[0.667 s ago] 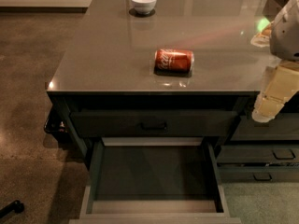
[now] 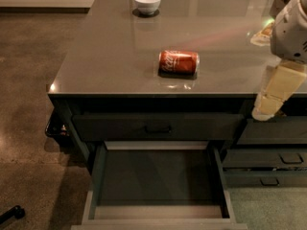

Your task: Place coke can into middle drawer

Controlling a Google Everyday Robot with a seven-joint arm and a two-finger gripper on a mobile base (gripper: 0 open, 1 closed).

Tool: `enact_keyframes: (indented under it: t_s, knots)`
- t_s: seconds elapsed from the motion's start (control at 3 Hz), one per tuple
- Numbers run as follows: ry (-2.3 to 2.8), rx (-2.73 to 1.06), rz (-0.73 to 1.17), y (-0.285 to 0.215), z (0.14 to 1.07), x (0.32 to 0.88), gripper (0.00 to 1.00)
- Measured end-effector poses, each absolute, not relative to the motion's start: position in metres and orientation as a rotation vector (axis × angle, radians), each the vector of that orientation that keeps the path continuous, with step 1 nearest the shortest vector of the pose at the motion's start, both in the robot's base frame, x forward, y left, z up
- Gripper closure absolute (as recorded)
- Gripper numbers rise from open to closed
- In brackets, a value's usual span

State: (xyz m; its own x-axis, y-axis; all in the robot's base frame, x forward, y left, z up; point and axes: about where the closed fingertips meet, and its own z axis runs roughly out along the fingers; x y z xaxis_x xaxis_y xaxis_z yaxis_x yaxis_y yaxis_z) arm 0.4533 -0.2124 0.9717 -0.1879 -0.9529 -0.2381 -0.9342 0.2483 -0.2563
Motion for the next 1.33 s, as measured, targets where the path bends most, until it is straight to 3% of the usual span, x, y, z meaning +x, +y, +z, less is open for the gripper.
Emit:
enact_keyframes:
  t_s: [0.67,1.33]
  knots:
    - [2.052,-1.695,0.054,-0.182,0.925,0.564,0.00]
    - [1.961,-1.702,0.055,-0.172,0.914,0.604,0.00]
